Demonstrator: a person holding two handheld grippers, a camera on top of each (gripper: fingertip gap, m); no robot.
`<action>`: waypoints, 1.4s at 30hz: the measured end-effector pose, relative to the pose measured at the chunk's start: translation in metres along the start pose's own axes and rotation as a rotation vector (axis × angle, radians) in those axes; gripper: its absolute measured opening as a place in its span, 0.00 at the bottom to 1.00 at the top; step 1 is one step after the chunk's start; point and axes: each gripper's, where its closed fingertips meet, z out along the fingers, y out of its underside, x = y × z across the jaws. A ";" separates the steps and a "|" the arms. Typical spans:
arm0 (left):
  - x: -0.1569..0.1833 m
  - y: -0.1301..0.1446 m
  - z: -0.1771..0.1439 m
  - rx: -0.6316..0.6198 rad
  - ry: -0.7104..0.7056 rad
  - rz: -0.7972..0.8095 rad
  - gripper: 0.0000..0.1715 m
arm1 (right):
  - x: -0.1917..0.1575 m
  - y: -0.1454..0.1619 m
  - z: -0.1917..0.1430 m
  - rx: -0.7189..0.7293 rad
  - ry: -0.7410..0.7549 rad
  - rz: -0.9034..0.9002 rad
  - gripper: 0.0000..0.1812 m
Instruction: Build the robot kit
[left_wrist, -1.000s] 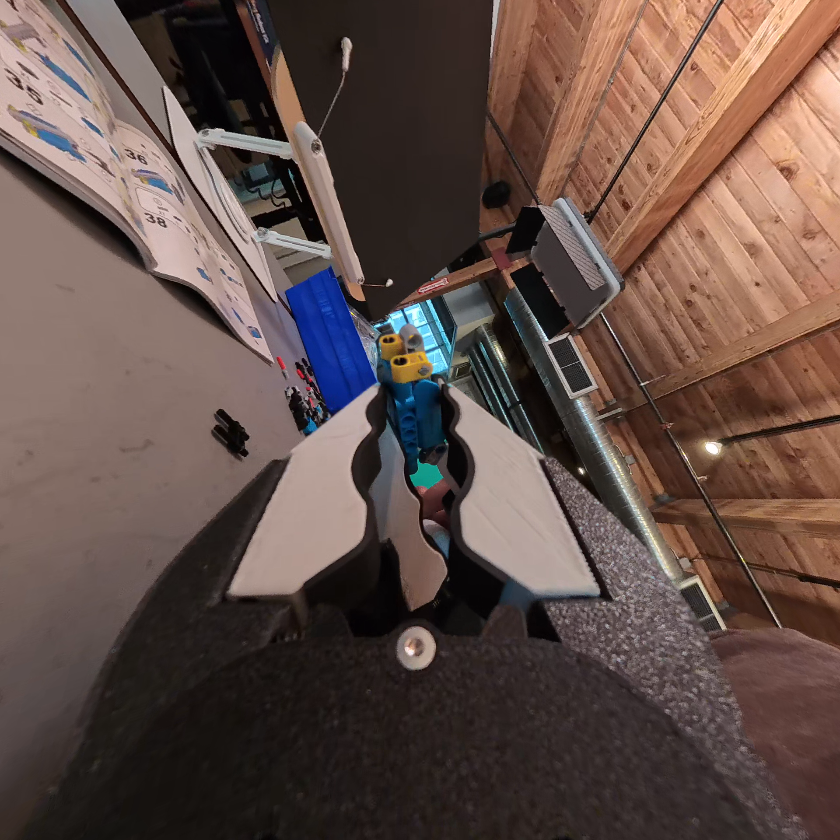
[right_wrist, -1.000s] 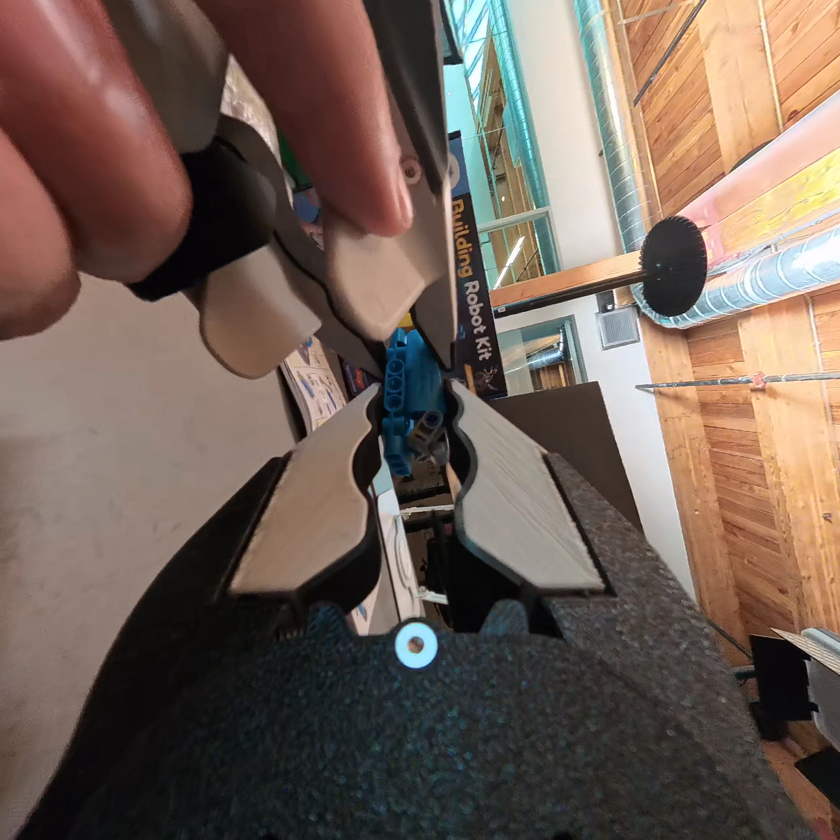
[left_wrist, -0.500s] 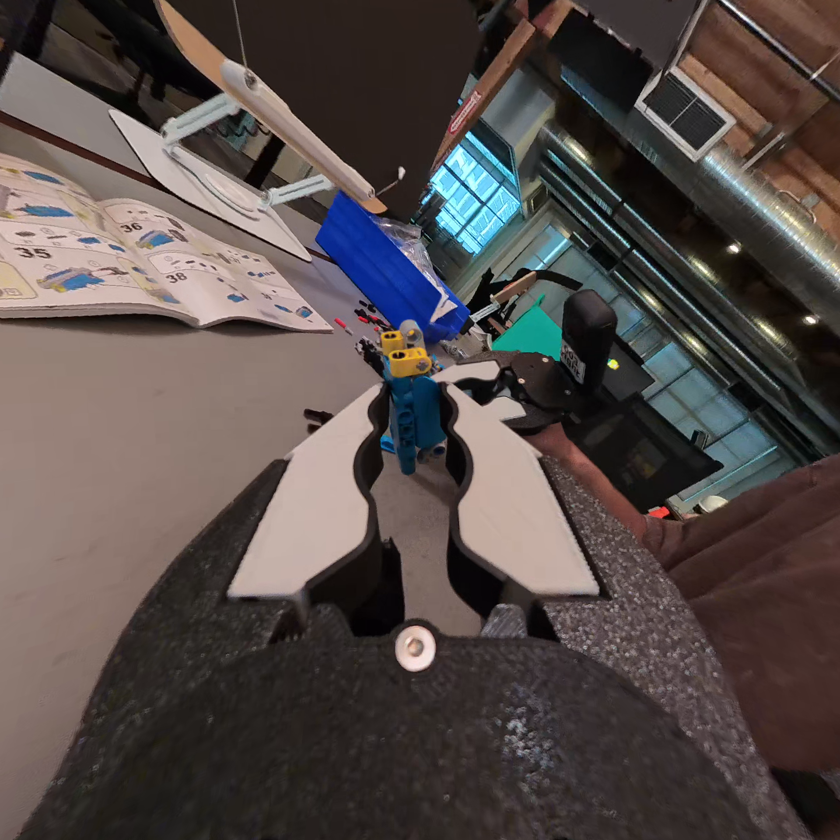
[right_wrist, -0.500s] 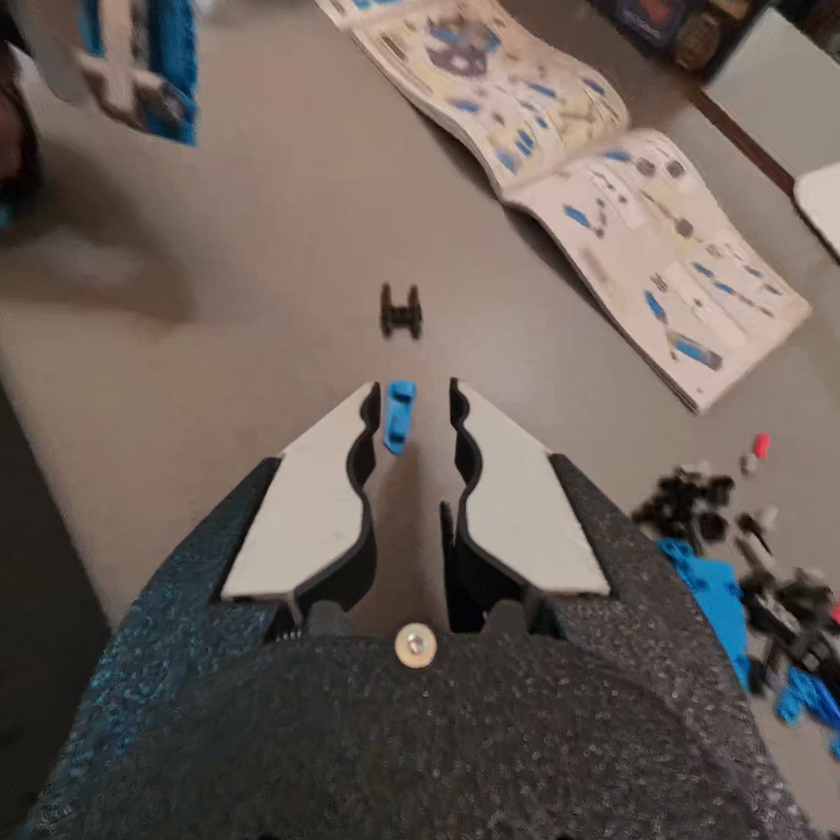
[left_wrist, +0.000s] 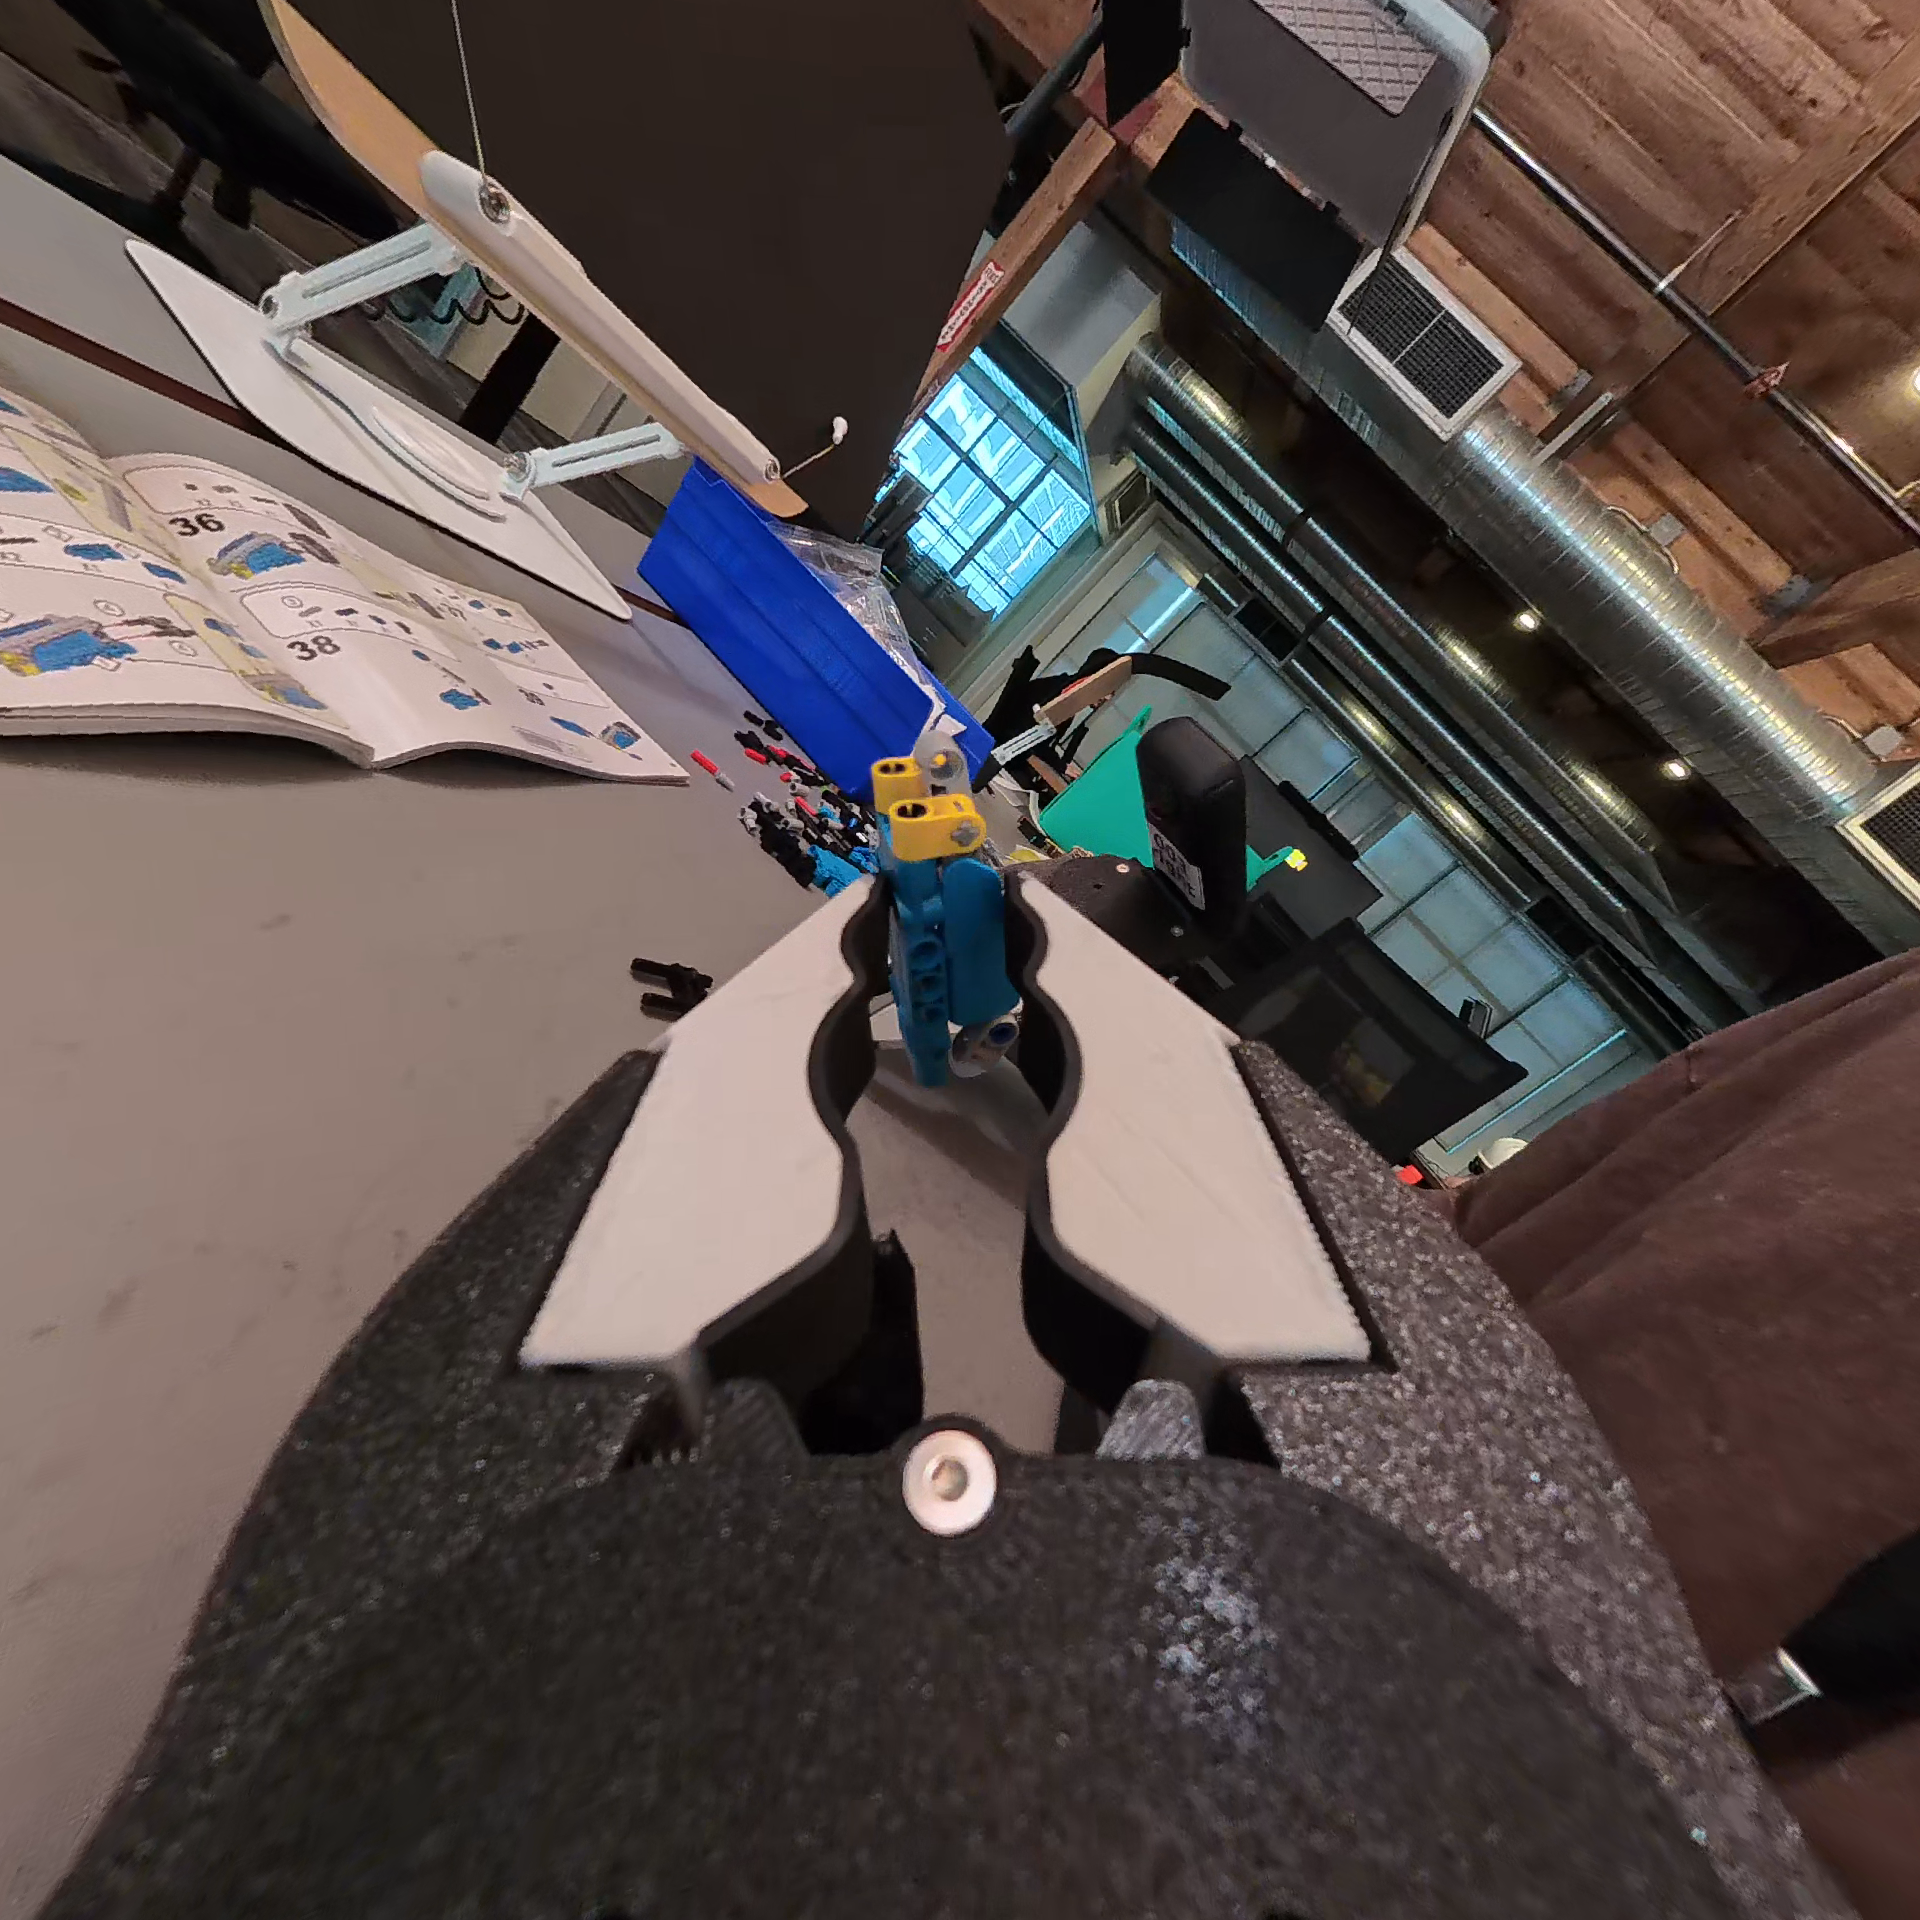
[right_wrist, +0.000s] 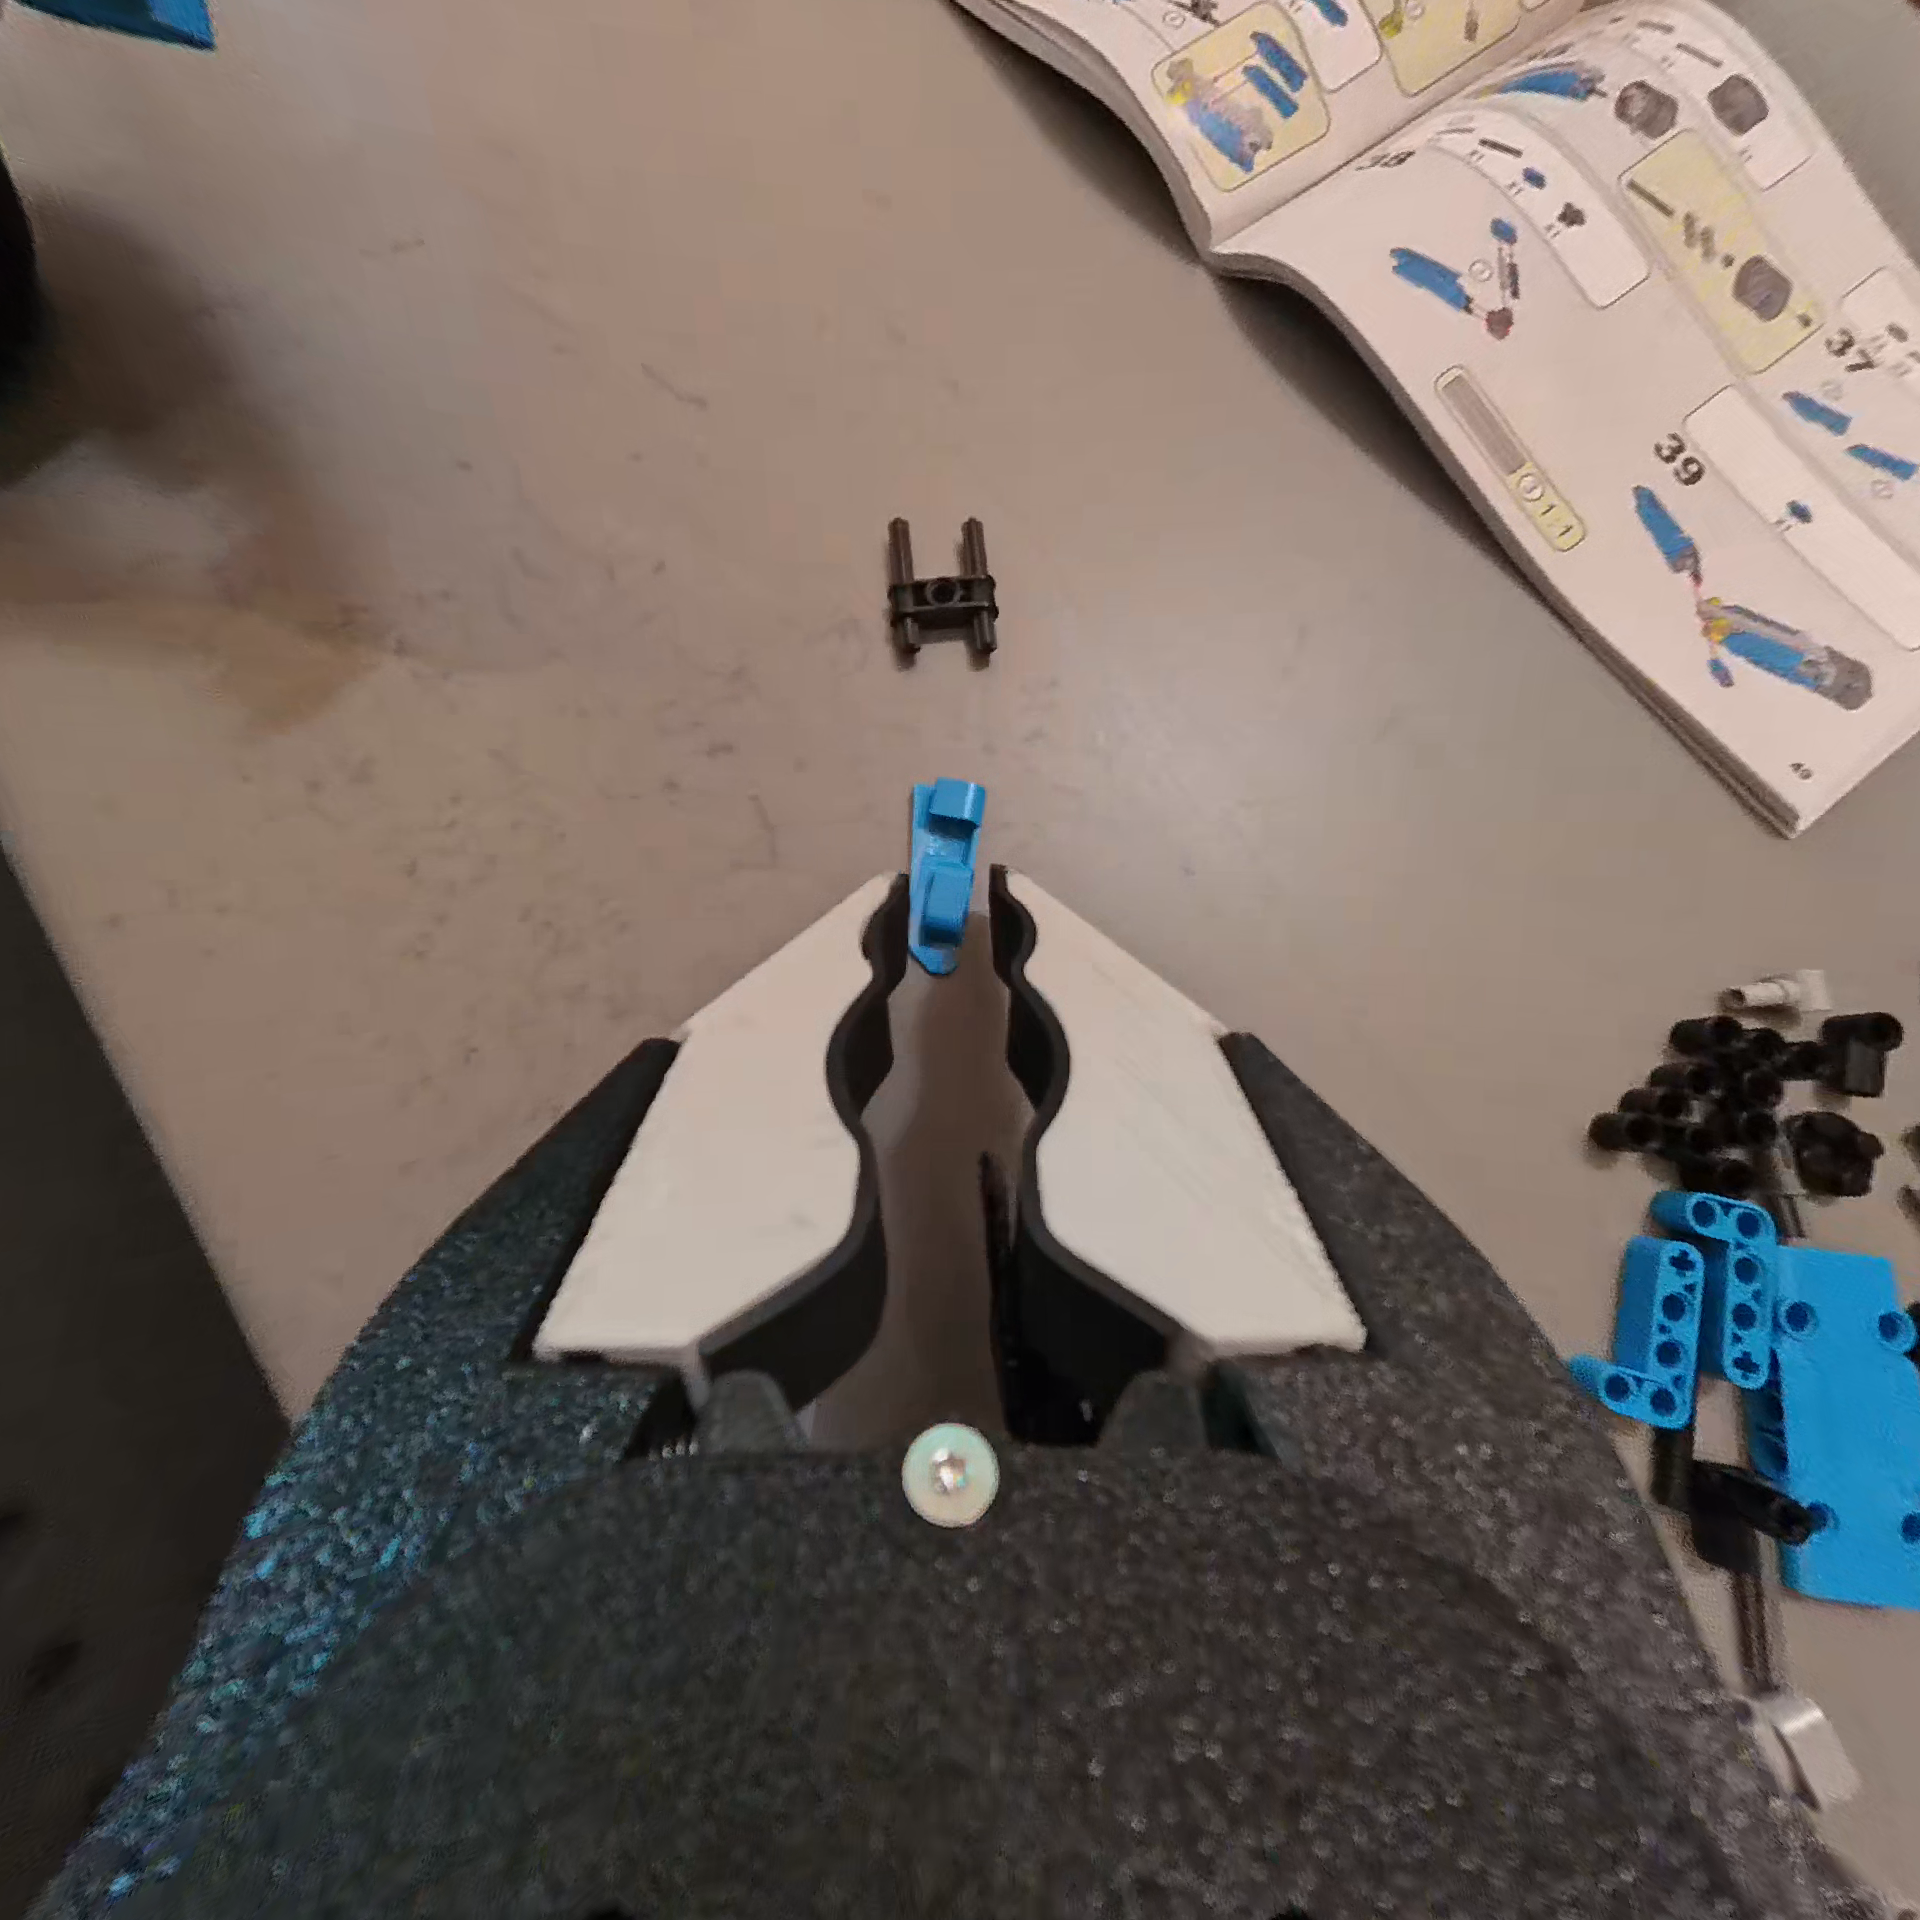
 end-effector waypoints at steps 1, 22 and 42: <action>0.000 0.001 0.000 -0.004 0.000 0.003 0.12 | -0.001 0.000 0.000 0.000 -0.009 0.005 0.08; -0.008 0.003 0.002 -0.020 -0.036 -0.007 0.12 | -0.079 0.023 -0.020 -0.276 -0.514 -0.390 0.05; 0.000 0.082 0.046 -0.455 -0.134 0.129 0.12 | -0.081 0.009 -0.020 -0.050 -0.254 -0.033 0.09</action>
